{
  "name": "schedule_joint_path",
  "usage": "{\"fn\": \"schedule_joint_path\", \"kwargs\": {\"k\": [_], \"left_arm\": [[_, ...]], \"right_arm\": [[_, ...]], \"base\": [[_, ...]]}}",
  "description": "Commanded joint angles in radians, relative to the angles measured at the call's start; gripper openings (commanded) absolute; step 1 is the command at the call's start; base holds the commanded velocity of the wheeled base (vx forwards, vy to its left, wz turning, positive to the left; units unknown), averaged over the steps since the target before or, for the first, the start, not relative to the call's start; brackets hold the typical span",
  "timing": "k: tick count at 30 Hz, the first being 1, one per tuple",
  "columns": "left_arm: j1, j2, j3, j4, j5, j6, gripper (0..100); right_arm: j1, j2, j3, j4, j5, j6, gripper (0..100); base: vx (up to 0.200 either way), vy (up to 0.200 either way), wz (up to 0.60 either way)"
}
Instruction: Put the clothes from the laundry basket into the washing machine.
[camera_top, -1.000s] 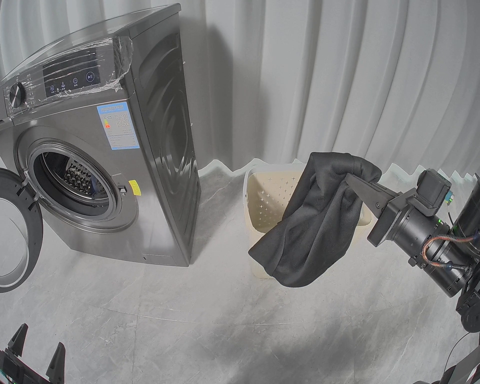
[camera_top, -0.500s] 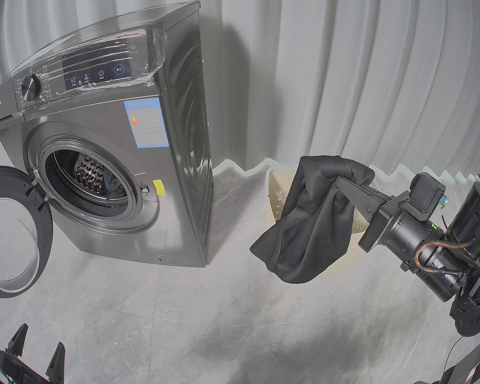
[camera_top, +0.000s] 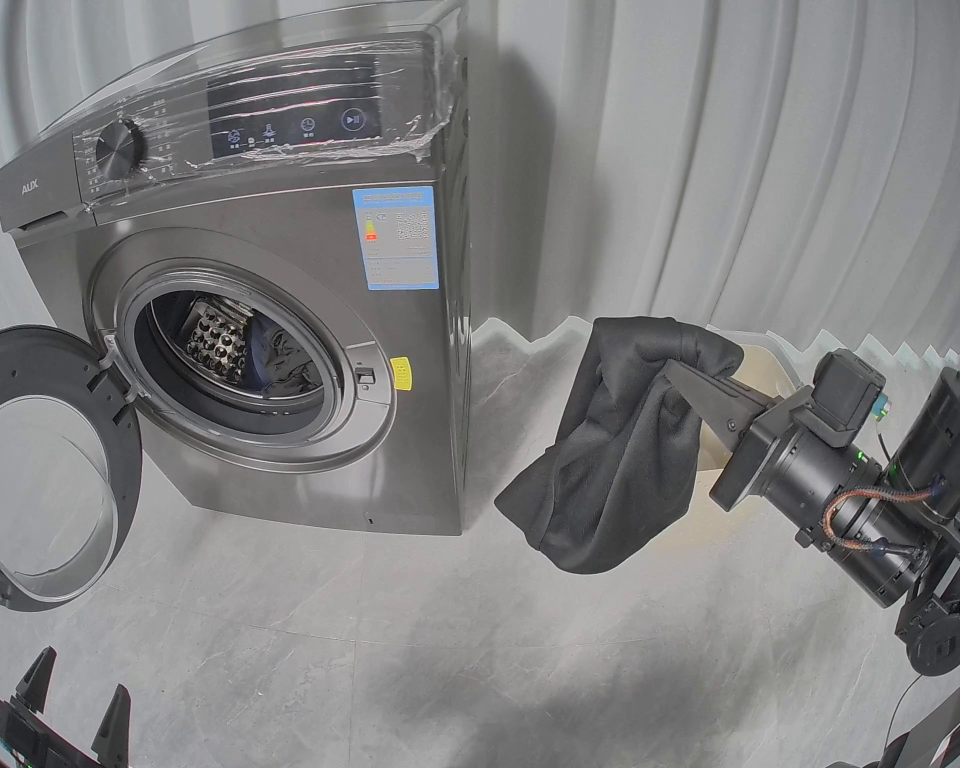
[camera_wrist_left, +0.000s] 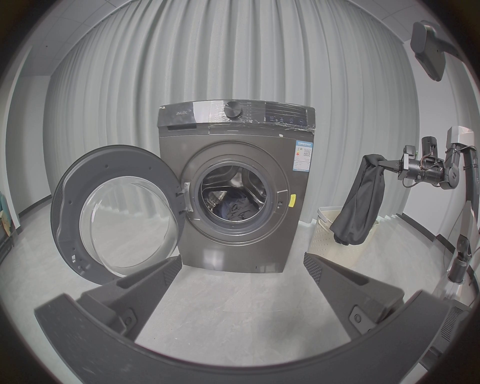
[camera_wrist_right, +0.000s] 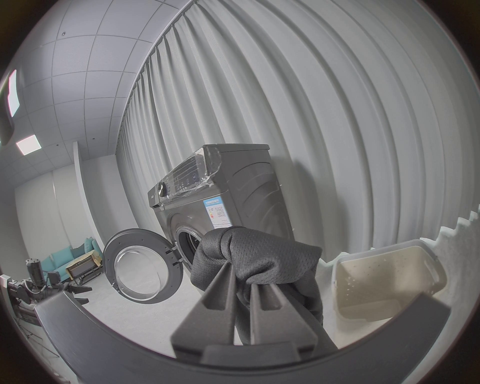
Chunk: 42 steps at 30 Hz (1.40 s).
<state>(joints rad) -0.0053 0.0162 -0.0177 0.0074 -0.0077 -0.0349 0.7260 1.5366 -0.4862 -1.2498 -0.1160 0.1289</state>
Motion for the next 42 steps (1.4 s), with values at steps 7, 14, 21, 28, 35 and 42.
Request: {"fn": "schedule_joint_path", "kwargs": {"k": [7,14,21,28,35,42], "left_arm": [[-0.001,-0.013,0.015,0.000,0.000,0.000,100],[-0.001,-0.013,0.015,0.000,0.000,0.000,100],[-0.001,-0.013,0.015,0.000,0.000,0.001,100],[-0.001,-0.013,0.015,0.000,0.000,0.001,100],[-0.001,-0.013,0.015,0.000,0.000,0.001,100],[-0.001,-0.013,0.015,0.000,0.000,0.003,100]], "right_arm": [[0.004,0.010,0.000,-0.002,0.001,0.001,0],[0.006,0.010,0.001,-0.002,0.001,0.001,0],[0.006,0.011,0.001,-0.002,0.001,0.003,0],[0.006,0.020,0.008,-0.002,0.002,0.005,0],[0.007,0.027,0.009,-0.014,0.002,0.005,0],[0.007,0.031,0.009,-0.020,0.002,0.005,0]], "base": [[0.000,0.000,0.00],[0.000,0.200,0.00],[0.000,0.200,0.00],[0.000,0.029,0.00],[0.000,0.114,0.00],[0.000,0.200,0.00]]}}
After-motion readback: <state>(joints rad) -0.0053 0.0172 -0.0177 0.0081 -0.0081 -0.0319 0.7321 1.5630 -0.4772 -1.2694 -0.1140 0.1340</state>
